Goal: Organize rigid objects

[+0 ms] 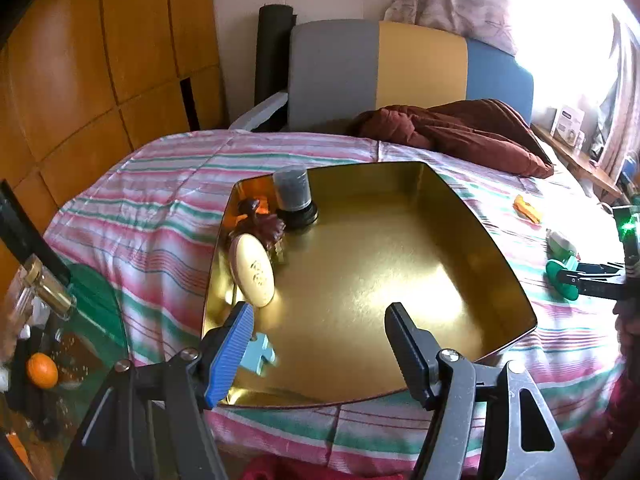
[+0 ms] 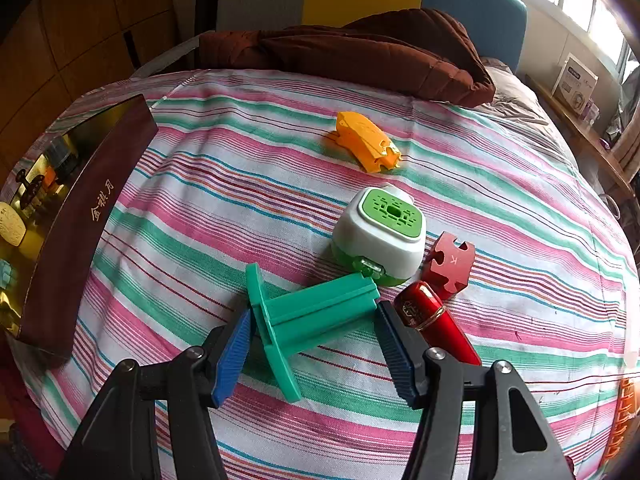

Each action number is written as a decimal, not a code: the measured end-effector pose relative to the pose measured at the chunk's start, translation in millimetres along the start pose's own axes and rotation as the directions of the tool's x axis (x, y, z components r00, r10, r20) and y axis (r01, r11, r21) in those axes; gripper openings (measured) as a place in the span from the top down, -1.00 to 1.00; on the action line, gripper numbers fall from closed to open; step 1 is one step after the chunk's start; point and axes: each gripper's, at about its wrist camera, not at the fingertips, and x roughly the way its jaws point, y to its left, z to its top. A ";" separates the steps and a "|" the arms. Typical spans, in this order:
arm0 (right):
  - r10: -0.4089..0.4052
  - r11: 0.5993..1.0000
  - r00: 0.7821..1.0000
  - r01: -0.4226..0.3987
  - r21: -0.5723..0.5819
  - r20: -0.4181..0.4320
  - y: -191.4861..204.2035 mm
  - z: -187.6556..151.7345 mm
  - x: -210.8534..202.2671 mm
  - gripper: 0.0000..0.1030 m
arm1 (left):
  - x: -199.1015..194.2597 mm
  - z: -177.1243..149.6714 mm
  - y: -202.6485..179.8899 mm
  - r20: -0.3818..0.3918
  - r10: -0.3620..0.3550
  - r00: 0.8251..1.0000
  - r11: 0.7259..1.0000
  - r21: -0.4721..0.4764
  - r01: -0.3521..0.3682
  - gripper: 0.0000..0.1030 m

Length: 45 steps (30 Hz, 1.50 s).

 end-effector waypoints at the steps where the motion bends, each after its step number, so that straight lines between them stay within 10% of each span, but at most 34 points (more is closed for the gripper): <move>1: 0.000 1.000 1.000 0.000 0.001 0.000 0.1 0.0 -0.1 -0.19 | 0.1 -1.0 2.1 -0.003 -0.001 1.000 1.000 -0.007 0.001 -0.34; 24: 0.017 0.999 1.000 -0.017 -0.030 -0.008 25.1 -2.3 -13.5 -0.02 | -2.5 -14.1 43.5 -0.008 0.001 1.000 0.994 -0.107 -0.002 -0.34; 45: 0.264 0.942 0.961 -0.238 -0.237 0.086 186.3 35.3 -68.7 -0.03 | -14.2 -26.8 69.4 0.007 0.041 0.999 0.989 -0.146 -0.039 -0.34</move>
